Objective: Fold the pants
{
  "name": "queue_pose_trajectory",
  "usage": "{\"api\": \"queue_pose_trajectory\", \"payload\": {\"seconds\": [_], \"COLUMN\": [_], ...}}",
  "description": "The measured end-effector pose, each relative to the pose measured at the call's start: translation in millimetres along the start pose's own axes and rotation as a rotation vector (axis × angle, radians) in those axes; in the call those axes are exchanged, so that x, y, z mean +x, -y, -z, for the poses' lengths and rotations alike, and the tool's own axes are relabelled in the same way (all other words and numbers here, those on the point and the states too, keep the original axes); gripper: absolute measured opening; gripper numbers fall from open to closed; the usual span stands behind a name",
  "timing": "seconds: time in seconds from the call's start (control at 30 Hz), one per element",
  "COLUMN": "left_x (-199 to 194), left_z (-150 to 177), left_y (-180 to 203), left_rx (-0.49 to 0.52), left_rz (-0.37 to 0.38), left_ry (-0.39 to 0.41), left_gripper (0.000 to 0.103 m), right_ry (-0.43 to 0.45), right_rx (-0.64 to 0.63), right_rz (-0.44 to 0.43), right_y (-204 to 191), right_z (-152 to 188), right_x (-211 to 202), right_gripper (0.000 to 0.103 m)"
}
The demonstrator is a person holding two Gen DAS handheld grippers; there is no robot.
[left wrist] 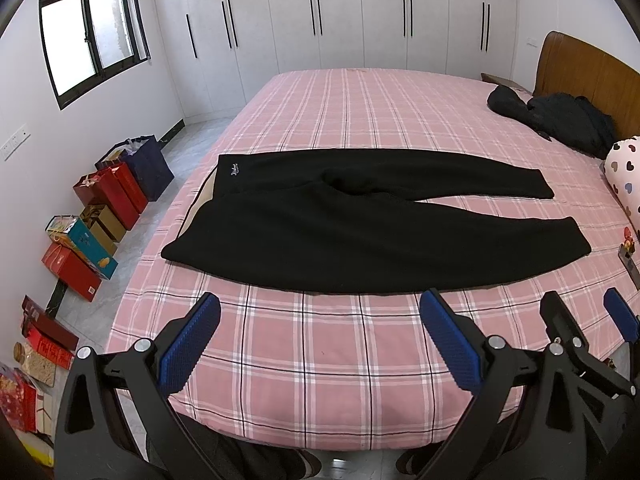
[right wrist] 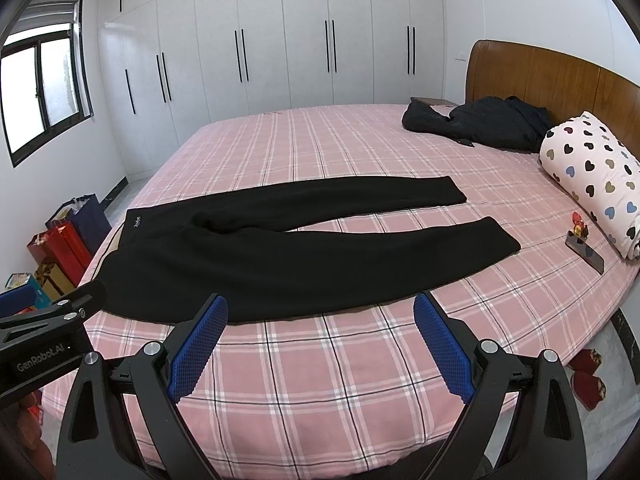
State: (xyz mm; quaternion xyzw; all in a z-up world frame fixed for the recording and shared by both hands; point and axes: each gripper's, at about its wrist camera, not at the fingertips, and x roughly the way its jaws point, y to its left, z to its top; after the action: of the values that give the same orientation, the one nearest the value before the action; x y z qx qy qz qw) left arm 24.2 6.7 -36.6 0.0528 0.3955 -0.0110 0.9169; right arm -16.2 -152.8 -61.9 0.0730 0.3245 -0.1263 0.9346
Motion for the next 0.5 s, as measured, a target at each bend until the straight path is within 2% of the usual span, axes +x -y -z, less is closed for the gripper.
{"api": "queue_pose_trajectory", "payload": {"seconds": [0.3,0.5], "left_x": [18,47], "left_z": [0,-2], "left_y": [5,6], "left_rx": [0.011,0.032], "left_rz": [-0.007,-0.012], "left_ry": [-0.029,-0.071], "left_gripper": [0.098,0.098], "right_ry": [-0.029,-0.069], "right_rx": [0.001,0.001], "right_rz": [-0.003,-0.009], "right_y": [3,18], "right_z": [2,1], "right_x": [18,52], "right_gripper": [0.092,0.092]}}
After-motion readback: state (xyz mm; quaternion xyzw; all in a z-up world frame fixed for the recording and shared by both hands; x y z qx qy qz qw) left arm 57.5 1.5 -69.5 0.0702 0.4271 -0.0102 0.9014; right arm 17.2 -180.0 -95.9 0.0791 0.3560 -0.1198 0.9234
